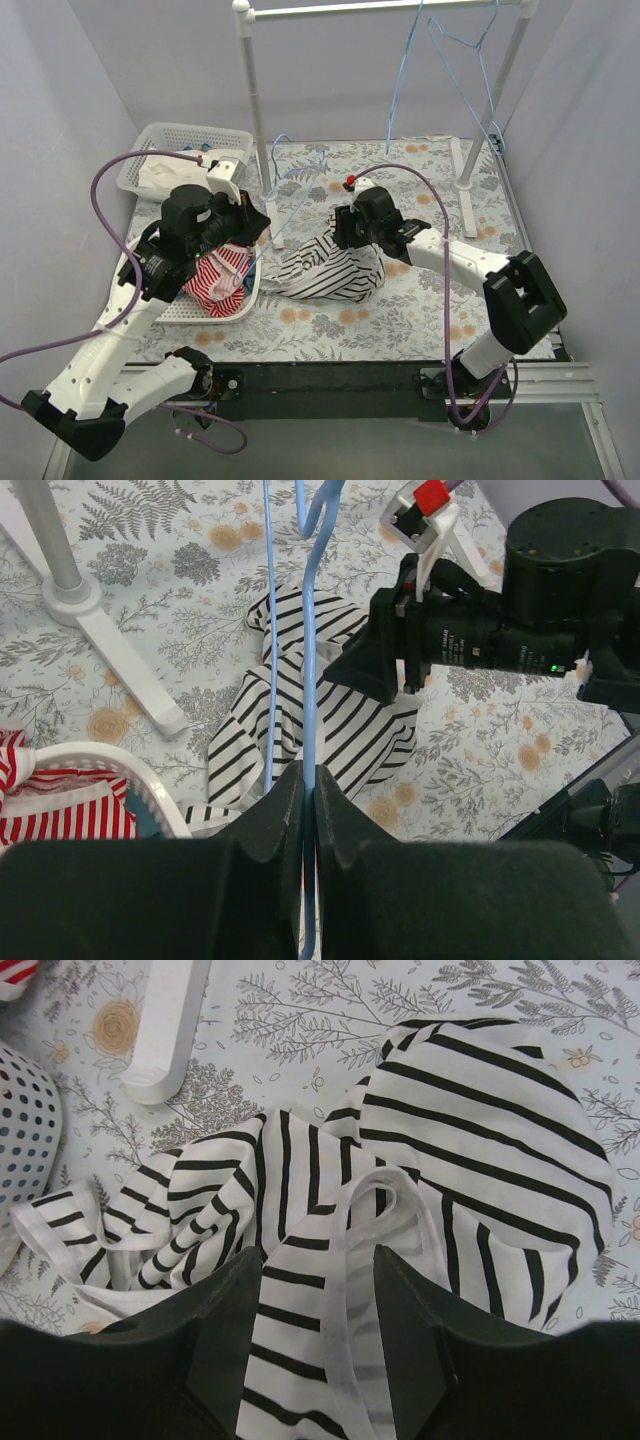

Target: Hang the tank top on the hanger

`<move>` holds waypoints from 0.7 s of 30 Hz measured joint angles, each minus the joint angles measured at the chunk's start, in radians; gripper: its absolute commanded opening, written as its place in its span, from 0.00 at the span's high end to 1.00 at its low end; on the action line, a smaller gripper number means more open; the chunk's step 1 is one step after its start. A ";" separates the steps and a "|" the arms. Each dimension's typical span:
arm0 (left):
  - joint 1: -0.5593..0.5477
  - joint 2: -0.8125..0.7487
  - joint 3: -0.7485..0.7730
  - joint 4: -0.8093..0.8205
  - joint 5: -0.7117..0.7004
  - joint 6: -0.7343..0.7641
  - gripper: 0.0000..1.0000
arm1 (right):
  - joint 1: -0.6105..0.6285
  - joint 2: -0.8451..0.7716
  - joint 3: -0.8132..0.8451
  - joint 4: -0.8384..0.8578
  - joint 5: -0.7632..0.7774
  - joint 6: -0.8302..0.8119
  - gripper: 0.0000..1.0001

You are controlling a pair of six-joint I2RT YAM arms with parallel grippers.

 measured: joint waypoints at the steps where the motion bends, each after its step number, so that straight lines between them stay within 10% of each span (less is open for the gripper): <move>1: 0.000 -0.019 -0.011 -0.015 -0.004 -0.006 1.00 | 0.002 0.024 0.011 0.000 0.000 -0.001 0.45; 6: 0.000 -0.111 -0.037 -0.072 -0.018 -0.026 1.00 | 0.023 0.098 0.032 -0.002 0.020 -0.005 0.51; 13: 0.000 -0.166 -0.077 -0.130 -0.005 -0.021 1.00 | 0.043 0.124 0.050 -0.008 0.069 -0.015 0.97; 21: 0.000 -0.166 -0.092 -0.193 0.122 0.064 1.00 | 0.047 -0.262 -0.183 -0.011 0.120 0.030 0.99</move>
